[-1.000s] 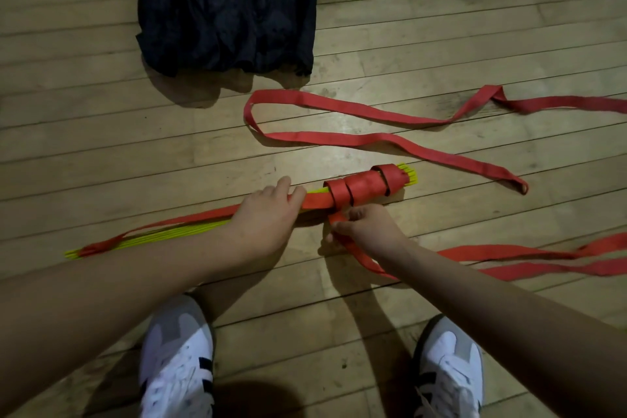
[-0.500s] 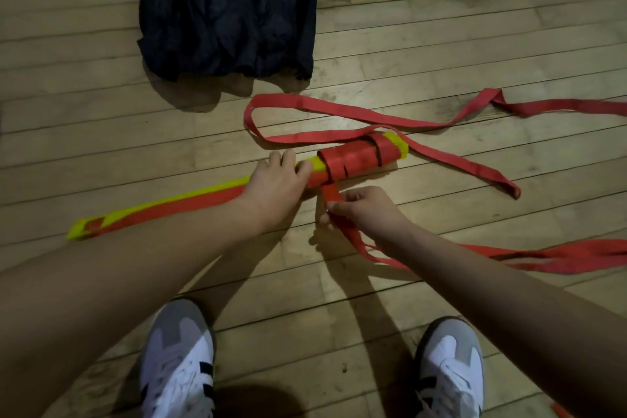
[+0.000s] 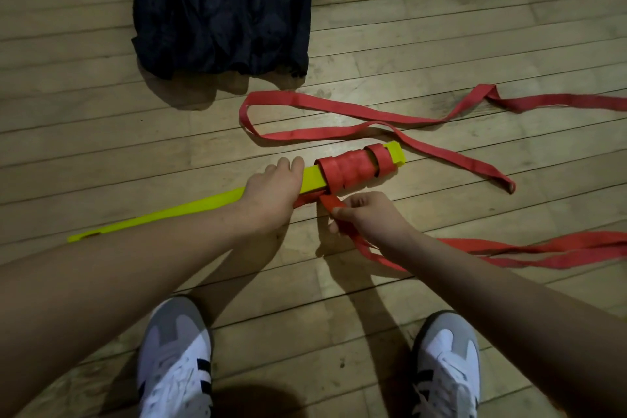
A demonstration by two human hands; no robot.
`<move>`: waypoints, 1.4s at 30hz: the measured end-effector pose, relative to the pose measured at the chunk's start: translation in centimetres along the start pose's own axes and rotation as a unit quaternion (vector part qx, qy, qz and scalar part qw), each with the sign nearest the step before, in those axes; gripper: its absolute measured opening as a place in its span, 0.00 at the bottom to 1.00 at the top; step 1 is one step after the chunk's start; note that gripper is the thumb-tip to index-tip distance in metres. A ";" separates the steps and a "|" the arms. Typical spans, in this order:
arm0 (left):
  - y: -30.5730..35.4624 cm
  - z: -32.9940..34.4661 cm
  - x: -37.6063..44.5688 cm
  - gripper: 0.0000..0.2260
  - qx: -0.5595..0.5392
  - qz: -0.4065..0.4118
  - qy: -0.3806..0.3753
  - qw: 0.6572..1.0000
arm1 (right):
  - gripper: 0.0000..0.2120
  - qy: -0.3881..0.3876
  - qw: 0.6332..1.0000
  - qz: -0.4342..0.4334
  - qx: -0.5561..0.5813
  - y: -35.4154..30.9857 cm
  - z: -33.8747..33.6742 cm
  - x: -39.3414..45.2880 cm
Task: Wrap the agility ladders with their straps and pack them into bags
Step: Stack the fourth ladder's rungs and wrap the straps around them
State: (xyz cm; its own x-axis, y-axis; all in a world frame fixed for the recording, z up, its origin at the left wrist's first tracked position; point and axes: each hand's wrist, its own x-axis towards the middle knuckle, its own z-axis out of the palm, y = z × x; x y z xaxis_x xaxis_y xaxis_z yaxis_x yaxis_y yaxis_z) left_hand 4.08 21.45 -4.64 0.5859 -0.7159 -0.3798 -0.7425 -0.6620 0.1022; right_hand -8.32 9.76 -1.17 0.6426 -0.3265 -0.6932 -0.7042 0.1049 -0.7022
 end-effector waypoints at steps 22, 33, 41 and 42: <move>-0.2 1.3 -2.4 0.12 0.031 0.098 0.066 0.993 | 0.06 0.014 0.998 0.004 0.056 -0.2 0.4 0.7; 0.4 0.1 -0.5 0.23 -0.014 -0.009 0.006 1.000 | 0.06 0.028 0.999 0.016 -0.015 0.3 -0.5 0.7; 0.2 -0.1 2.1 0.34 0.019 -0.032 0.044 0.998 | 0.07 0.011 1.000 0.011 -0.008 -0.5 -0.3 0.6; 0.1 -0.2 2.2 0.37 0.029 -0.028 0.049 0.998 | 0.07 0.005 1.000 0.014 0.007 -0.5 -0.3 0.5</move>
State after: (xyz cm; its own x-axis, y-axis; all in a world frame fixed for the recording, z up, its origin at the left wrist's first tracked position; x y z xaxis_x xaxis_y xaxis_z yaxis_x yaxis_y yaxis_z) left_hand 5.35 19.82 -5.30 0.6544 -0.6978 -0.2913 -0.7234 -0.6899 0.0277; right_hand -7.76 9.22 -1.11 0.6202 -0.3318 -0.7108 -0.7172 0.1270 -0.6852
